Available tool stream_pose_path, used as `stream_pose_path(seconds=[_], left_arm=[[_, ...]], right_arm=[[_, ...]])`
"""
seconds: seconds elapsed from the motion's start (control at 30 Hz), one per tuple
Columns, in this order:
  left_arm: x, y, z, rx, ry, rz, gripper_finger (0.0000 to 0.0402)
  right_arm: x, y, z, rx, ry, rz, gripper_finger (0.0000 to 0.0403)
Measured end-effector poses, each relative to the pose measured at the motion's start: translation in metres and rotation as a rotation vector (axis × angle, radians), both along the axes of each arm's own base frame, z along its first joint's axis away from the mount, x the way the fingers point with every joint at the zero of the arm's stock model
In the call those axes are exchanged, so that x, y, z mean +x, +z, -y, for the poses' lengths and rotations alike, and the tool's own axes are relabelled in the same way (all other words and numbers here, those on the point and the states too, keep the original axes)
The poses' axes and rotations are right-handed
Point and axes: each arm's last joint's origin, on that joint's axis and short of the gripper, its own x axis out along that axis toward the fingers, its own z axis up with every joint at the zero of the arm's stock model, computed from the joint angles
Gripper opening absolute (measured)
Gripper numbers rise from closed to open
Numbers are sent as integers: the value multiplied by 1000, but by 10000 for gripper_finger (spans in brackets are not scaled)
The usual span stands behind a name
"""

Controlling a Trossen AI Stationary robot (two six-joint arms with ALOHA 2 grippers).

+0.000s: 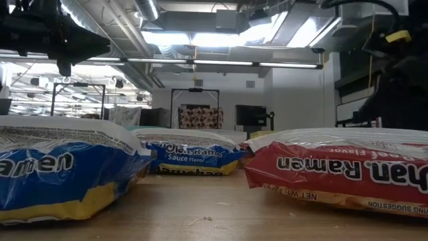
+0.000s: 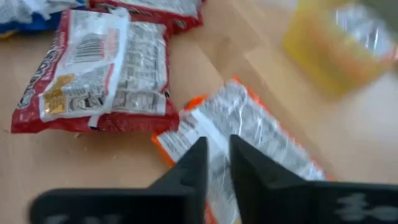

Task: Sort Maruchan noodles
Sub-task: Put the orange noodle pack into the yellow bin

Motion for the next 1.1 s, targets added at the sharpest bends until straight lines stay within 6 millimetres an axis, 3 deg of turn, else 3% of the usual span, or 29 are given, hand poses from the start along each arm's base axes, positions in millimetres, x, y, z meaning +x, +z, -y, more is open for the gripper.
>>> stream_pose_path(seconds=[0.13, 0.27, 0.47, 0.7, 1.0, 1.1], left_arm=[[0, 0, 0, 2, 0, -1, 90], [0, 0, 0, 6, 1, -4, 90], [0, 0, 0, 6, 1, -4, 90], [0, 0, 0, 7, 1, -4, 90], [0, 0, 0, 8, 4, -5, 90], [0, 0, 0, 8, 5, -5, 90]], right_arm=[[10, 3, 3, -129, 118, -43, 145], [20, 0, 18, -139, 172, -159, 208], [25, -11, 41, -130, 187, -282, 226], [29, -13, 59, -131, 144, -313, 181], [30, -14, 75, -60, 92, -334, 20], [31, -14, 78, -47, 76, -335, 9]])
